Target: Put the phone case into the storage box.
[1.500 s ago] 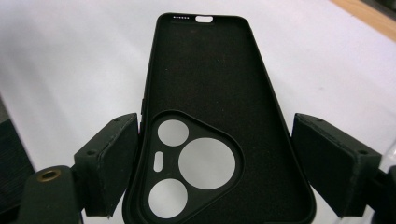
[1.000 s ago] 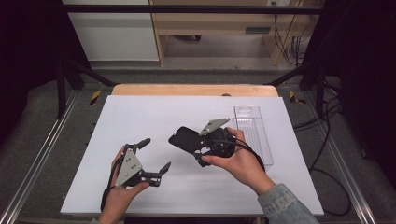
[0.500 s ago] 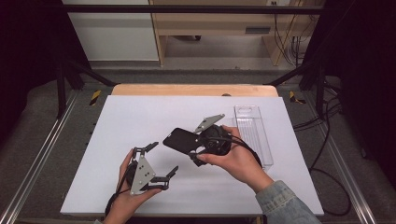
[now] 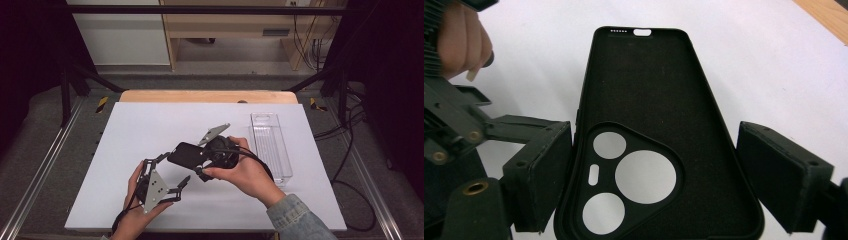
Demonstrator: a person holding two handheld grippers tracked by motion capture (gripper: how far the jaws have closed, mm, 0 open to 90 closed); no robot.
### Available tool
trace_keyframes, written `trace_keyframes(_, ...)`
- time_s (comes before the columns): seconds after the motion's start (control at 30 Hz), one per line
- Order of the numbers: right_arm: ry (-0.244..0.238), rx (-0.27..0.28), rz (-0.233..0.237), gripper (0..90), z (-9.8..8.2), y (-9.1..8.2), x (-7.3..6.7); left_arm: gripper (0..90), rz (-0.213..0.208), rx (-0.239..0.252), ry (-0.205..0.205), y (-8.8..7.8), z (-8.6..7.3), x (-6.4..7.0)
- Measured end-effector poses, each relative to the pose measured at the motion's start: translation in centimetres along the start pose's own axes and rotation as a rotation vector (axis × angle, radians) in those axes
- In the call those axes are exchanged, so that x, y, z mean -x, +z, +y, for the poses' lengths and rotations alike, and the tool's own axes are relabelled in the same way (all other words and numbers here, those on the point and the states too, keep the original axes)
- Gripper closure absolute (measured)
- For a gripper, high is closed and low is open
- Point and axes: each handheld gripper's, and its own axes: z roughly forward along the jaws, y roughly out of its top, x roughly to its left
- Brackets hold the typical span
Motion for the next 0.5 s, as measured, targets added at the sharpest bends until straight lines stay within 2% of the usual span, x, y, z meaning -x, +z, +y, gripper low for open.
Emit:
trace_keyframes(0.1, -0.01, -0.003, 0.008, 17.0, 0.2, 0.2, -0.3, 17.3, -0.003, -0.016, 0.042, 0.1, -0.1, 0.3)
trace_keyframes(0.17, -0.014, -0.003, 0.01, 17.1, 0.3, 0.3, -0.4, 19.4, -0.002, -0.018, 0.05, 0.2, -0.1, 0.4)
trace_keyframes(0.33, -0.017, -0.006, 0.019, 17.1, 0.5, 0.5, -0.8, 25.0, -0.001, -0.04, 0.099, 0.3, -0.2, 0.7)
trace_keyframes(0.5, -0.028, -0.003, 0.031, 17.1, 0.7, 0.7, -1.2, 35.0, 0.004, -0.067, 0.158, 0.5, -0.5, 1.1)
